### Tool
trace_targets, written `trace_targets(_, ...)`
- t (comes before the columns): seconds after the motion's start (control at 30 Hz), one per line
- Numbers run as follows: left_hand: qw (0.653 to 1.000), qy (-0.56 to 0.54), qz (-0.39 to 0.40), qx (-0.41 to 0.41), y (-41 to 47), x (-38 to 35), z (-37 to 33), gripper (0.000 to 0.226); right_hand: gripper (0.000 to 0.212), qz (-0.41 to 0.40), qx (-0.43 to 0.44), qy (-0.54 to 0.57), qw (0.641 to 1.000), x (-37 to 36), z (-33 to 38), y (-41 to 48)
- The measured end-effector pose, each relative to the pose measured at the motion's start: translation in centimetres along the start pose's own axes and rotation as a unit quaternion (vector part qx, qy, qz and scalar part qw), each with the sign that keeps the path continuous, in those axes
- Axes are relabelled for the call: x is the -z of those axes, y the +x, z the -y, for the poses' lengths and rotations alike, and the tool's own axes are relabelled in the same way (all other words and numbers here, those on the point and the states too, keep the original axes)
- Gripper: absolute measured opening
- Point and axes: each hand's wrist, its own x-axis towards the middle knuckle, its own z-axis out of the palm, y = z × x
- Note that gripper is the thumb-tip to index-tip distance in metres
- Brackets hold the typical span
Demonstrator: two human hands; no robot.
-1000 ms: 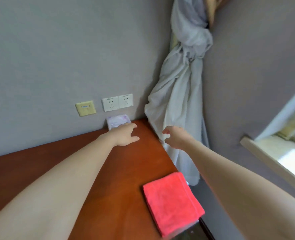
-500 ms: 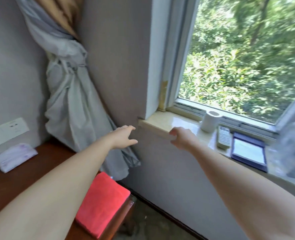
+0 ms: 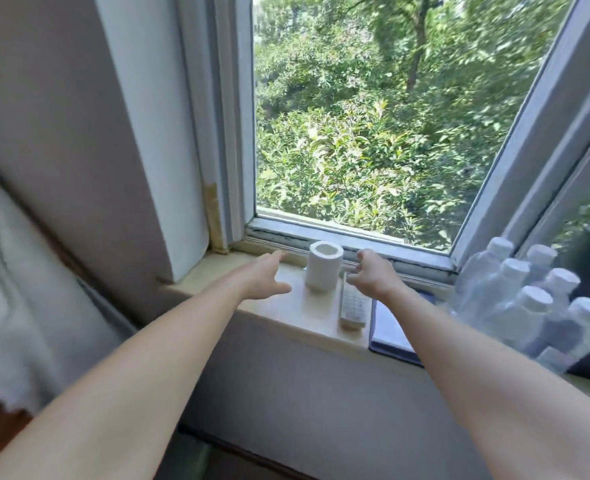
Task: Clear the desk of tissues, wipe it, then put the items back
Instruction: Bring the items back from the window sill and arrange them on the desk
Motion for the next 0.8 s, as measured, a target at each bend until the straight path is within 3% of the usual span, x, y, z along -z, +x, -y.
trace_targets(0.27,1.000,-0.018,0.003,0.018,5.2,-2.0,-2.4,0.068,0.053,0.059,0.009,0.072,0.996,-0.8,-0.8,4.8)
trace_targets(0.43,0.998,-0.051,-0.021,0.018,6.0,-2.4,-2.4,0.051,0.034,0.092,0.049,0.124,0.987,-1.7,-0.1,5.7)
trace_targets(0.6,0.990,-0.119,-0.065,0.026,4.1,-1.1,-0.8,0.037,0.047,0.124,0.084,0.184,0.971,-2.3,2.1,5.4)
trace_targets(0.8,0.984,-0.130,-0.105,0.056,-0.7,1.4,3.6,0.033,0.044,0.188,0.134,0.228,0.946,-4.0,7.4,3.7)
